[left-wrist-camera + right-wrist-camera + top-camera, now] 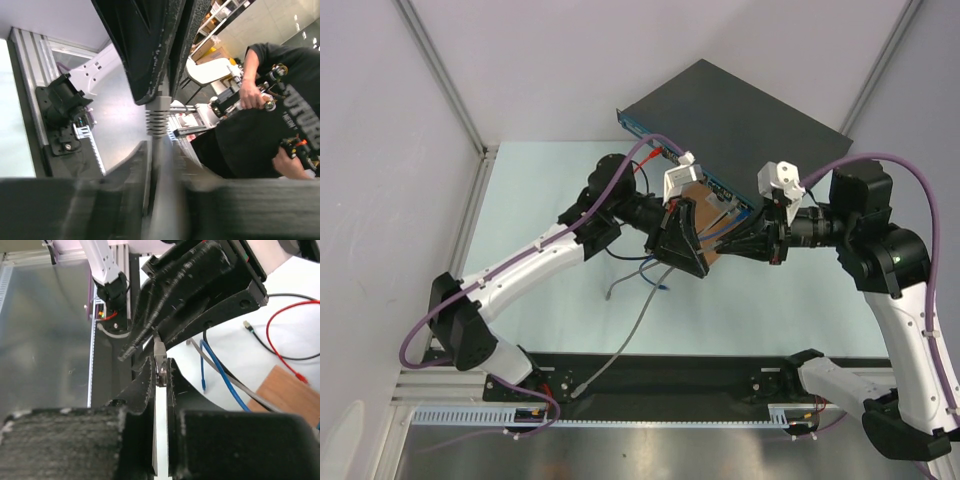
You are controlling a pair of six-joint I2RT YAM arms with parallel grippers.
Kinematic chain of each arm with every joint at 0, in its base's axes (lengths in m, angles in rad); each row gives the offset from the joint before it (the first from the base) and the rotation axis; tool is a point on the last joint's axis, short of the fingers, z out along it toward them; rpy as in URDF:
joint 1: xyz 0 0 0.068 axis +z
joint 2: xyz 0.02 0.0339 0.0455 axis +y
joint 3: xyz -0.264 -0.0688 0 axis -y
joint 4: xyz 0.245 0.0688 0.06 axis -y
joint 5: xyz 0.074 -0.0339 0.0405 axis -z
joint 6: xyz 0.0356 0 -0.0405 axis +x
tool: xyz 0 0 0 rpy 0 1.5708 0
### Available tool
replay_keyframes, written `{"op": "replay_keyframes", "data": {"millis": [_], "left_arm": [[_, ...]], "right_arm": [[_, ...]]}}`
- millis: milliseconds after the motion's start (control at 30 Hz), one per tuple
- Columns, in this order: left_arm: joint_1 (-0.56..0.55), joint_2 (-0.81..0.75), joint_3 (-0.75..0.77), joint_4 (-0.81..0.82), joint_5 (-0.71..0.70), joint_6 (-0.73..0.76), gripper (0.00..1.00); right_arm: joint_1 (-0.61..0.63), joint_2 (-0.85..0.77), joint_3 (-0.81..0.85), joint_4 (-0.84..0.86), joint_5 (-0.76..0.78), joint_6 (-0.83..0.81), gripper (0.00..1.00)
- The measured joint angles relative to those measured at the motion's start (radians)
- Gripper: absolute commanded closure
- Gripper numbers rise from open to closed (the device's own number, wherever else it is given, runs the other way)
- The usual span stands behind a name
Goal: Insert the plug into the switch port
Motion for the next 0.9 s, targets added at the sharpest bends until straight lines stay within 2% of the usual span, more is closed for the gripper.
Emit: {"op": "replay_keyframes", "data": {"millis": [33, 167, 233, 367, 467, 567, 667, 733, 800, 900], "left_arm": [[0.000, 0.000, 0.000, -0.010, -0.007, 0.008, 0.57], [0.021, -0.003, 0.026, -0.154, -0.101, 0.125, 0.34], [0.058, -0.009, 0.055, -0.240, -0.188, 0.204, 0.30], [0.136, -0.048, 0.129, -0.389, -0.384, 0.406, 0.28], [0.142, -0.126, 0.137, -0.453, -0.576, 0.573, 0.33], [0.040, -0.216, 0.130, -0.499, -0.814, 0.777, 0.38], [-0.110, -0.287, 0.102, -0.509, -1.003, 0.949, 0.36], [-0.198, -0.329, 0.058, -0.505, -1.102, 1.062, 0.32], [-0.240, -0.348, 0.028, -0.508, -1.163, 1.137, 0.32], [-0.284, -0.338, 0.019, -0.527, -1.233, 1.221, 0.34]], "right_arm": [[0.000, 0.003, 0.003, -0.006, 0.006, -0.002, 1.00], [0.001, 0.014, 0.006, -0.035, 0.031, -0.004, 1.00], [0.000, 0.018, 0.006, -0.051, 0.040, 0.011, 1.00], [-0.024, 0.018, -0.011, -0.076, 0.047, 0.069, 1.00], [-0.082, 0.017, -0.044, -0.090, 0.006, 0.150, 1.00], [-0.185, 0.023, -0.104, -0.074, -0.065, 0.274, 1.00], [-0.278, 0.032, -0.206, 0.041, -0.145, 0.483, 1.00], [-0.301, 0.033, -0.280, 0.168, -0.181, 0.642, 1.00], [-0.303, 0.033, -0.341, 0.293, -0.207, 0.797, 1.00], [-0.303, 0.032, -0.376, 0.412, -0.230, 0.944, 1.00]]}}
